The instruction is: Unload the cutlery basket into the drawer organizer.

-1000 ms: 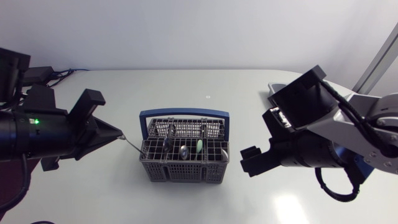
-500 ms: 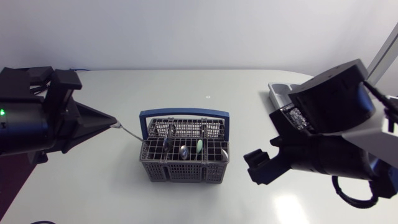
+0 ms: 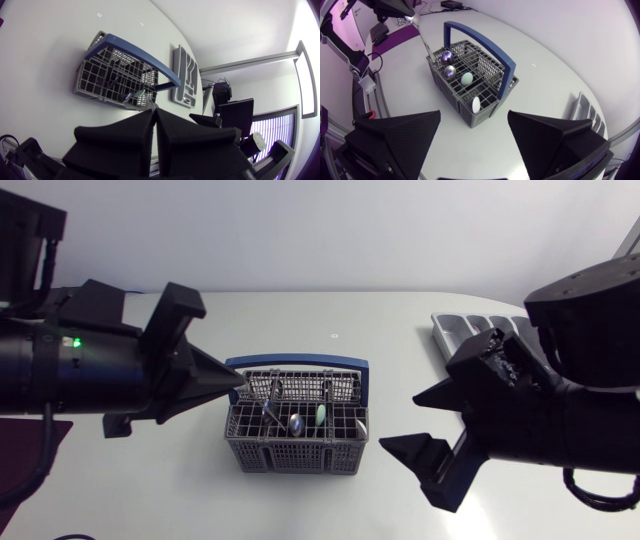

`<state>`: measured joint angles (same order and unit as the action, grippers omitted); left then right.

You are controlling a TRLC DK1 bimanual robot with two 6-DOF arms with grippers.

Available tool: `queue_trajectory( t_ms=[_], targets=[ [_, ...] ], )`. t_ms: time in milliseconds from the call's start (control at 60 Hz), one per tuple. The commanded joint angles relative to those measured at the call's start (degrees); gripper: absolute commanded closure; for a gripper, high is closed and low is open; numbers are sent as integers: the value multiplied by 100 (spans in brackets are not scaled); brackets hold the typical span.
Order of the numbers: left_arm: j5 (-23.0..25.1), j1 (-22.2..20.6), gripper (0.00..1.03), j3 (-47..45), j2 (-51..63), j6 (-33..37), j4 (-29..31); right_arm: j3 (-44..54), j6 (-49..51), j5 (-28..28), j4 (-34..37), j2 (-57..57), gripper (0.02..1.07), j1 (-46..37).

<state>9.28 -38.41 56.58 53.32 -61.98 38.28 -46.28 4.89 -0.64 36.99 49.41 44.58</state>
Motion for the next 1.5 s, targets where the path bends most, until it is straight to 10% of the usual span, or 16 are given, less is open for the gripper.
queue_trajectory(
  t_ms=[0,483,1483],
  targets=[
    [188,-131,100,354,355,-333,-110,-12,294,-164,-210,7,15,16],
    [1155,-193,100,1795,2068,-1238,320,-206,645,-533,-1230,737,23,121],
    [1349,-184,100,2393,2754,-1607,496,5,979,-155,-2478,1238,80,130]
  ],
)
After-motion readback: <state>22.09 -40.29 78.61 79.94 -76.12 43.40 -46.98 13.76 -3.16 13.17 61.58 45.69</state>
